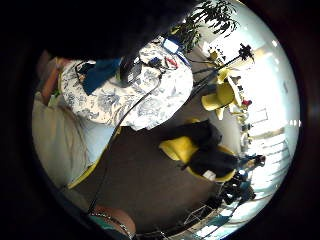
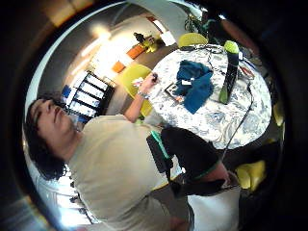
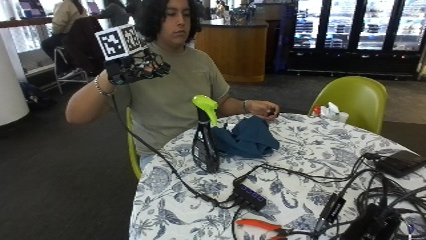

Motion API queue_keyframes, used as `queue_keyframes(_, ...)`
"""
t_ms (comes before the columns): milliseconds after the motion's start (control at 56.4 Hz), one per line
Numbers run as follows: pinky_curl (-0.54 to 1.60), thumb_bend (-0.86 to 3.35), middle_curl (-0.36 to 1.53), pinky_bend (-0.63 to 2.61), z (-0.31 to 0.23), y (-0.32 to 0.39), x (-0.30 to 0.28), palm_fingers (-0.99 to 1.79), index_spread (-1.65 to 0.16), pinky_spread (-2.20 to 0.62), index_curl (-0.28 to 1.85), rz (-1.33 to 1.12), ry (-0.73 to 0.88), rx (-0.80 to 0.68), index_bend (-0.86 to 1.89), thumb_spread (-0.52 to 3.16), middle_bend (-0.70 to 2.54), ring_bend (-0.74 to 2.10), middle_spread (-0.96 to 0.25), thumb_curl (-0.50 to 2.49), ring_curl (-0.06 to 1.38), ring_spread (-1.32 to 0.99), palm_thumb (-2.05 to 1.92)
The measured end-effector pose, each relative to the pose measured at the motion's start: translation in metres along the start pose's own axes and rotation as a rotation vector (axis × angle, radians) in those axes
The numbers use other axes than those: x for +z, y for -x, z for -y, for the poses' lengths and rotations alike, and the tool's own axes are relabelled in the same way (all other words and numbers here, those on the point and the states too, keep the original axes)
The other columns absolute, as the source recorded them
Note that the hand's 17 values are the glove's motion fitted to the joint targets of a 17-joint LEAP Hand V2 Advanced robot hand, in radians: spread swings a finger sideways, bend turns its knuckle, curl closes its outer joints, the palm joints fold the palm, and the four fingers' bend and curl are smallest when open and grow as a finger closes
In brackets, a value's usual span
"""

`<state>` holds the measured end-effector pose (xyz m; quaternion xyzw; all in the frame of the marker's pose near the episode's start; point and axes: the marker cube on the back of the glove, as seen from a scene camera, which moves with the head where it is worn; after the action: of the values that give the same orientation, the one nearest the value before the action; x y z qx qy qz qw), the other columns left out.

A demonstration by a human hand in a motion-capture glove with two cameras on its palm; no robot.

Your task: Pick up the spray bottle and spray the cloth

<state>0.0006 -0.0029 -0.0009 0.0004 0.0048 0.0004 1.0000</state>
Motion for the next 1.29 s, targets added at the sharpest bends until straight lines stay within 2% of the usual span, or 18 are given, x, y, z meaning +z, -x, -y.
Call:
queue_keyframes(106, 0.15, 0.18, 0.12, 0.32, 0.007, 0.002, -0.001, 0.50, -0.30, 0.15, 0.15, 0.000, -0.024, -0.012, 0.18, 0.72, 0.23, 0.38, -0.03, 0.11, 0.15, -0.07, 0.34)
queue_keyframes(266, 0.20, 0.15, 0.20, 0.27, 0.009, 0.007, 0.007, 0.52, -0.36, 0.19, 0.20, -0.010, -0.067, 0.013, 0.16, 0.98, 0.26, 0.38, -0.03, 0.17, 0.20, -0.08, 0.40)
queue_keyframes(621, 0.26, 0.08, 0.29, 0.20, 0.018, 0.003, 0.026, 0.52, -0.38, 0.21, 0.26, 0.027, -0.001, 0.055, 0.16, 1.13, 0.22, 0.36, -0.04, 0.25, 0.26, -0.09, 0.51)
queue_keyframes(851, 0.28, 0.04, 0.32, 0.18, 0.030, -0.014, 0.063, 0.51, -0.38, 0.21, 0.28, 0.140, -0.025, 0.249, 0.15, 1.15, 0.21, 0.35, -0.04, 0.30, 0.28, -0.09, 0.60)
queue_keyframes(975, 0.28, 0.03, 0.33, 0.18, 0.045, -0.023, 0.088, 0.50, -0.38, 0.21, 0.28, 0.356, -0.090, 0.379, 0.14, 1.16, 0.20, 0.37, -0.03, 0.32, 0.30, -0.07, 0.64)
queue_keyframes(1170, 0.30, 0.02, 0.34, 0.21, 0.079, -0.024, 0.121, 0.48, -0.30, 0.22, 0.26, 0.876, -0.265, 0.562, 0.12, 1.15, 0.19, 0.40, 0.02, 0.36, 0.32, -0.04, 0.74)
queue_keyframes(1294, 0.32, 0.01, 0.34, 0.22, 0.106, -0.028, 0.141, 0.41, -0.24, 0.22, 0.26, 0.996, -0.363, 0.629, 0.12, 1.12, 0.18, 0.41, 0.06, 0.38, 0.33, -0.01, 0.80)
